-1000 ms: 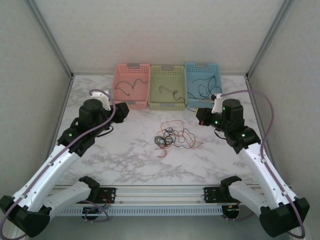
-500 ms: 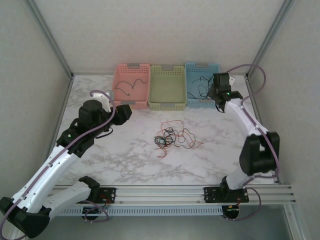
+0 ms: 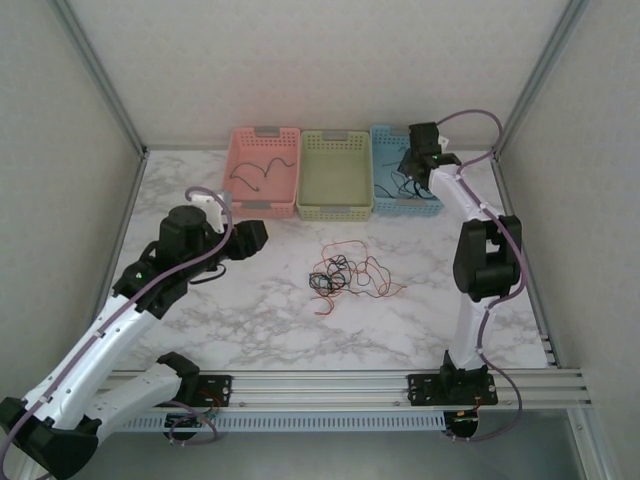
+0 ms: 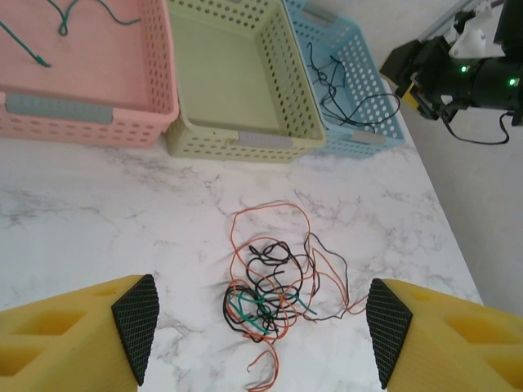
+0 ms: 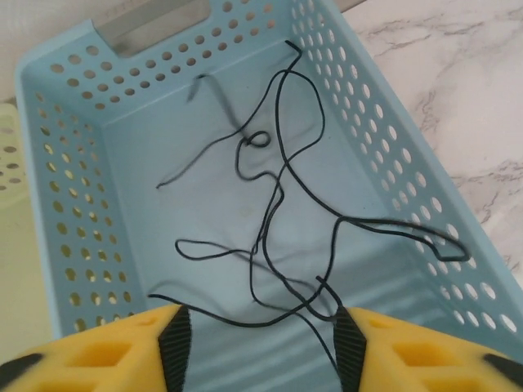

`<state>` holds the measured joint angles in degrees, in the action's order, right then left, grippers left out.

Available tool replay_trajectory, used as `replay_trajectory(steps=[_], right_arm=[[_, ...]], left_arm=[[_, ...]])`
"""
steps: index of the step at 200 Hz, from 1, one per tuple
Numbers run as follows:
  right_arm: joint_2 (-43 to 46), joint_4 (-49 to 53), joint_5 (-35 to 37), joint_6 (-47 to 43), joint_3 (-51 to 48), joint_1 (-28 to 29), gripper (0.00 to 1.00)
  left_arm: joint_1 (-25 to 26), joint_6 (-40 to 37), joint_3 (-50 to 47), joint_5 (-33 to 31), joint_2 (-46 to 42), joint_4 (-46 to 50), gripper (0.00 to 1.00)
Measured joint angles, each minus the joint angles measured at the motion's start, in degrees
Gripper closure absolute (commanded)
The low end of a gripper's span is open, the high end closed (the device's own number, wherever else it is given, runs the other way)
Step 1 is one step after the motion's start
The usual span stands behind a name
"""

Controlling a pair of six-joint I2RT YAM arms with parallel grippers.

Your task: Untangle the cables

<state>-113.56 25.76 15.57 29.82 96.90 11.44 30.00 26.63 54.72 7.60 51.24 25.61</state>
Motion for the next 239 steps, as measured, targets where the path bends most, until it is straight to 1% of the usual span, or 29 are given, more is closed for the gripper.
replay_trajectory(steps=[17,33,74,87,90,95,120,150,177,205,224,239], right_arm=[[3.04,-0.04,-1.57,-1.05,-2.93,0.00,0.42],[9.05,0.52,-3.67,-1.70,-8.20,0.00,0.43],[32.83,1.03,-12.41,-2.21,-26.99,1.14,0.42],[38.07,1.81,-15.41,-2.56,-32.61,2.23,0.34],[38.84,1.92,-16.02,-3.04,-33.77,2.47,0.30],[40.11,2.32,-17.20,-3.19,-35.85,2.86,0.29],[42.51,5.20,-21.88,-3.13,-45.09,4.20,0.28],[46.12,8.94,-25.07,1.33,-53.13,6.29,0.28],[48.35,9.64,-25.94,4.74,-55.01,7.61,0.29],[46.84,9.33,-26.16,7.08,-56.37,7.82,0.30],[45.29,8.02,-26.36,8.37,-57.44,8.33,0.34],[44.24,7.06,-26.36,9.22,-57.86,8.55,0.41]], left_arm=[[0.00,0.04,-0.63,1.03,0.50,0.00,0.29],[0.00,0.17,-1.40,1.86,0.85,-0.02,0.29],[1.27,0.76,-5.07,3.74,1.97,-0.52,0.29],[2.25,1.07,-6.27,4.02,2.54,-0.72,0.29],[2.40,1.09,-6.47,4.04,2.64,-0.83,0.29],[2.75,1.25,-6.82,4.15,2.91,-1.01,0.29],[3.87,1.60,-7.65,4.15,4.09,-1.55,0.29],[4.35,1.75,-7.72,4.11,4.66,-2.01,0.29],[4.46,1.75,-7.72,4.11,4.70,-2.62,0.30],[4.57,1.73,-7.72,4.07,4.83,-2.64,0.31],[4.74,1.73,-7.72,3.91,5.05,-2.62,0.32],[4.74,1.73,-7.72,3.91,5.07,-2.62,0.32]])
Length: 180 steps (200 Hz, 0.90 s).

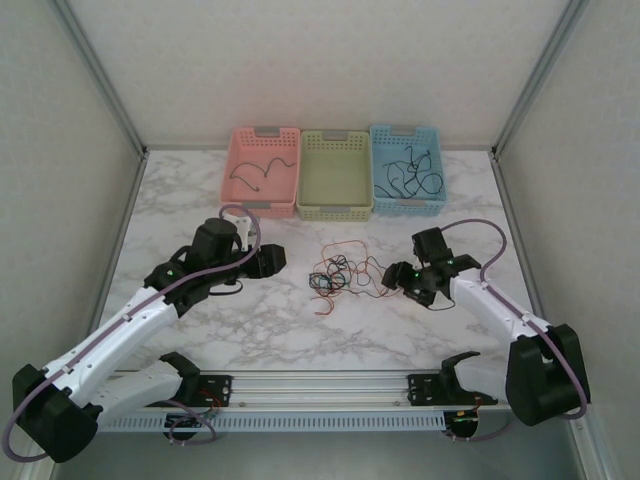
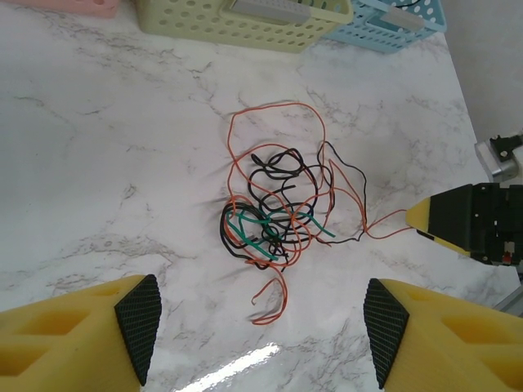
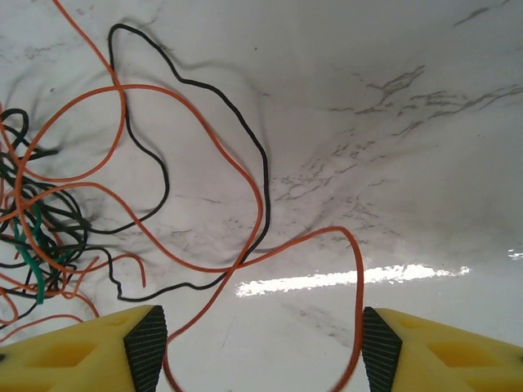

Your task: Untangle the cables

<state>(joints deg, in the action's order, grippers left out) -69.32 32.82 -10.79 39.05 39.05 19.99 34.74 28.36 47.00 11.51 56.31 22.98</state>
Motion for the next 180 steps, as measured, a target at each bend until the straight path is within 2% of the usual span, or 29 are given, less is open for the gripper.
replay_trajectory(steps=[10,40,52,73,93,150,180], right_arm=[[-0.74,-0.68,0.00,0.00,0.00,0.04,0.50],[-1.44,-1.77,0.04,0.83,0.02,0.15,0.90],[-1.33,-1.64,0.04,0.66,0.28,0.15,1.00],[0.07,0.04,-0.02,0.44,2.49,0.15,1.00],[2.89,2.16,-1.31,-0.48,8.79,0.17,1.00],[4.81,-1.77,-12.46,-6.58,43.21,3.48,1.00],[0.74,-3.45,-16.37,-8.66,61.75,3.91,1.00]], left_arm=[[0.00,0.00,0.00,-0.02,0.02,0.00,0.32],[0.00,0.00,0.00,-0.02,0.07,0.02,0.32],[0.00,0.00,0.00,-0.02,0.07,0.04,0.32],[0.04,0.00,0.00,-0.02,0.07,0.04,0.33],[0.04,-0.02,0.02,-0.02,0.26,0.04,0.33],[0.09,-0.02,0.04,0.11,0.76,0.00,0.32],[0.61,-0.04,0.07,1.20,0.74,-0.52,0.29]])
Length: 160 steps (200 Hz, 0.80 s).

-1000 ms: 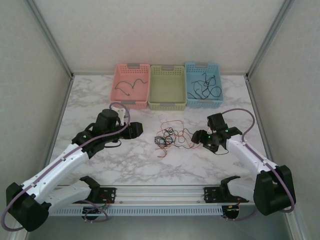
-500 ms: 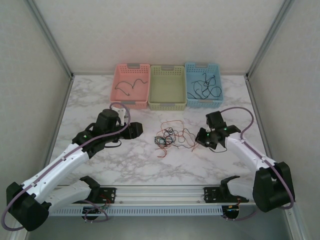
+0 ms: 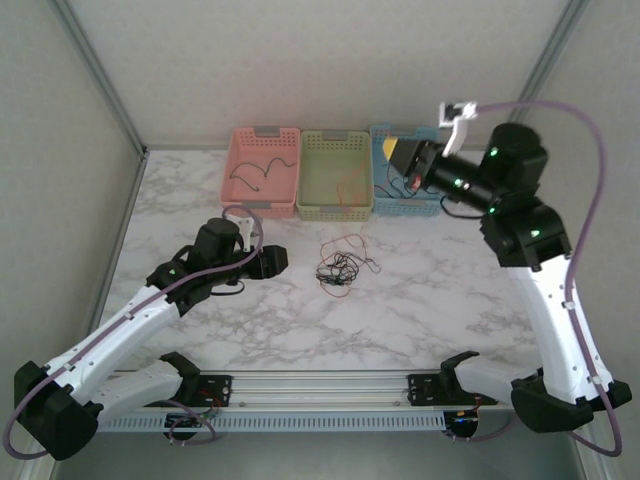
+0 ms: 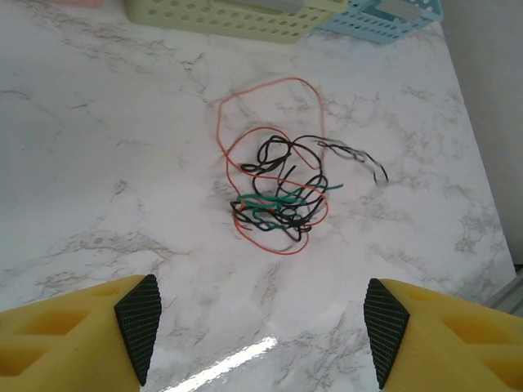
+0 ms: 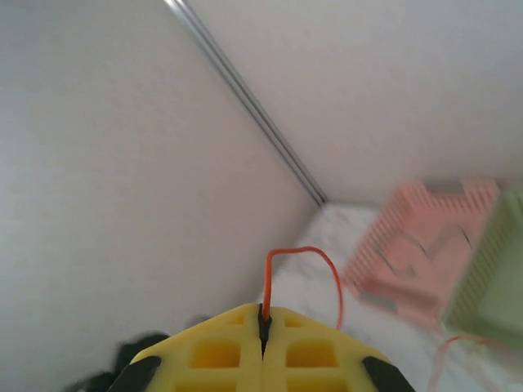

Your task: Untangle the cables

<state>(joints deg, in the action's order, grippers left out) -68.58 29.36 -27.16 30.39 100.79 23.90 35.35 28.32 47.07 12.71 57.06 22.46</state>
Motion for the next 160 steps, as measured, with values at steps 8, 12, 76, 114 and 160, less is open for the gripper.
replay_trajectory(steps=[8,12,76,114,160], right_arm=[[-1.77,-0.31,-0.76,-0.11,4.52,0.00,1.00],[-2.73,-0.68,-1.27,-0.15,6.67,0.00,1.00],[-16.11,-1.20,-3.98,0.94,22.43,0.00,1.00],[-20.15,0.85,-2.40,1.36,22.56,0.00,1.00],[-24.96,1.31,1.05,1.62,22.82,0.00,1.00]], left_arm=[[0.20,-0.02,0.09,0.61,-0.02,-0.42,0.28],[0.26,-0.04,0.15,0.94,-0.07,-0.70,0.28],[0.61,-3.28,7.54,4.55,-0.55,-2.95,0.26],[0.68,-4.50,8.90,2.32,-1.60,-1.64,0.26],[0.66,-4.04,6.03,-7.45,-4.20,3.74,0.26]])
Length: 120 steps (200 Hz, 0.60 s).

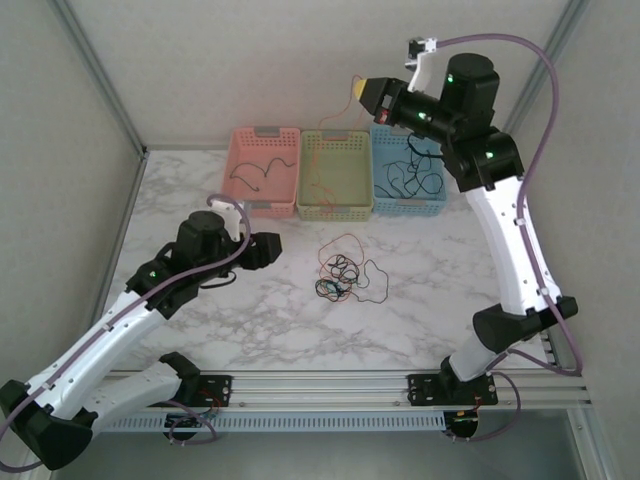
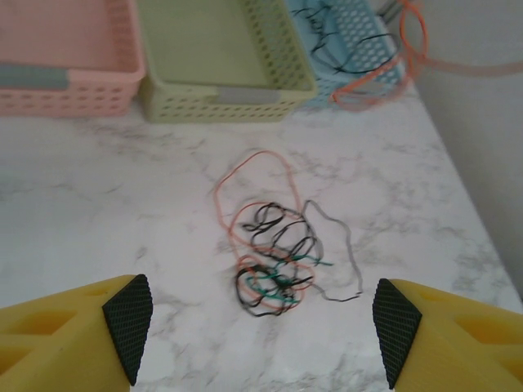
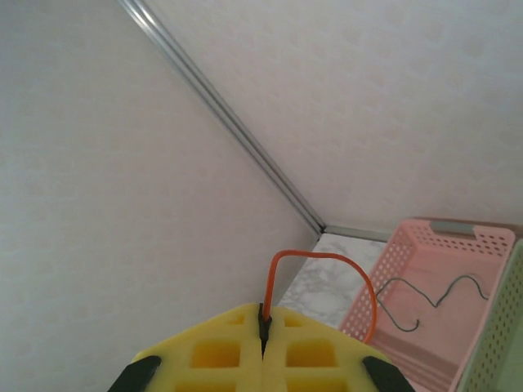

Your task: Untangle the cables

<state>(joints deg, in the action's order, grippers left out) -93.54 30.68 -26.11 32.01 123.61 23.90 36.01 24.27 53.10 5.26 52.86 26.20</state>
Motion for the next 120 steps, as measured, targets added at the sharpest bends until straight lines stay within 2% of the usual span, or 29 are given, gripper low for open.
replay_trajectory(steps=[37,120], right_arm=[[-8.68,0.28,3.37,-0.31,4.37,0.00,1.00],[-30.60,3.87,13.29,-5.22,15.15,0.00,1.00]], left_arm=[[-0.07,0.59,-2.80,-2.99,-2.23,3.58,0.26],[-0.07,1.07,-3.98,-4.13,-5.77,5.84,0.26]])
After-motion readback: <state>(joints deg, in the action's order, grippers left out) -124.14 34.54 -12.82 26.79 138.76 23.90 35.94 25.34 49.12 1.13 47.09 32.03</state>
